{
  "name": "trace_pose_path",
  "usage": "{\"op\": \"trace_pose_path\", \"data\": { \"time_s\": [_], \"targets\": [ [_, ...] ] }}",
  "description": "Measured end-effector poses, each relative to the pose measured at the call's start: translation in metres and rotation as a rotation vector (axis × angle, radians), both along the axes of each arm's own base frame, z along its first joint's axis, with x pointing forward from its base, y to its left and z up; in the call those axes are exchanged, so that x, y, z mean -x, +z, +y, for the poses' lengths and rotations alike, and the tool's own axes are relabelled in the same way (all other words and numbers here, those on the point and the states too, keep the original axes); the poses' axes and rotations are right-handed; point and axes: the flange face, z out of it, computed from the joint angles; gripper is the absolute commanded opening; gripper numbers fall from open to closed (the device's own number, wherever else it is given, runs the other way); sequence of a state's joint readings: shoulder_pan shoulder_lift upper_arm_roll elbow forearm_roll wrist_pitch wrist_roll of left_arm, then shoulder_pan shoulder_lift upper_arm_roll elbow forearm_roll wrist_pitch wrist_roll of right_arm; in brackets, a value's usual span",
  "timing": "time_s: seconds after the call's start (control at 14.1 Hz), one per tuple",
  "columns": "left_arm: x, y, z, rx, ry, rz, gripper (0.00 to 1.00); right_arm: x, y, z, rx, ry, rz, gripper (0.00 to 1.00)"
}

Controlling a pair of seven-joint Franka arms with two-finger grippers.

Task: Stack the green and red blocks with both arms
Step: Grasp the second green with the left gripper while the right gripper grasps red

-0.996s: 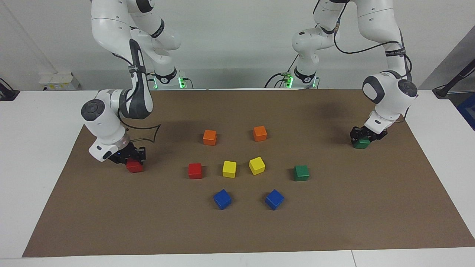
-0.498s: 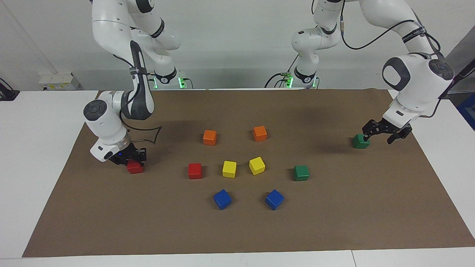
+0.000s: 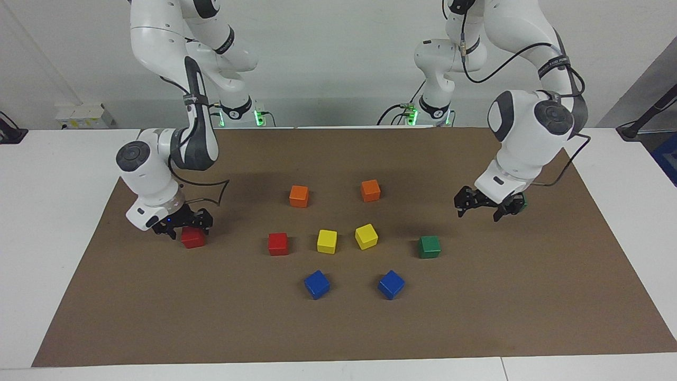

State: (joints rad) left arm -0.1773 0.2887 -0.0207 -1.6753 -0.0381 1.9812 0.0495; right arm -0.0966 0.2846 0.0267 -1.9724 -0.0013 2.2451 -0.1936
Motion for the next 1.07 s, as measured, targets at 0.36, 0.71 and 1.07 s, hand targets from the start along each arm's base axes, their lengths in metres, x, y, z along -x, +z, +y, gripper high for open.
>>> {"op": "trace_pose_path", "data": {
  "time_s": [0.36, 0.71, 1.07],
  "targets": [
    [-0.012, -0.068, -0.060, 0.007, -0.004, -0.020, 1.00, -0.032, 0.106, 0.071, 0.006, -0.020, 0.035, 1.00],
    [-0.016, -0.083, -0.066, 0.011, -0.008, -0.037, 1.00, -0.038, 0.076, 0.187, 0.011, -0.089, 0.001, 1.00],
    [-0.012, -0.107, -0.071, 0.010, -0.015, -0.037, 1.00, -0.047, 0.039, 0.228, 0.003, -0.177, -0.026, 1.00]
  ]
}}
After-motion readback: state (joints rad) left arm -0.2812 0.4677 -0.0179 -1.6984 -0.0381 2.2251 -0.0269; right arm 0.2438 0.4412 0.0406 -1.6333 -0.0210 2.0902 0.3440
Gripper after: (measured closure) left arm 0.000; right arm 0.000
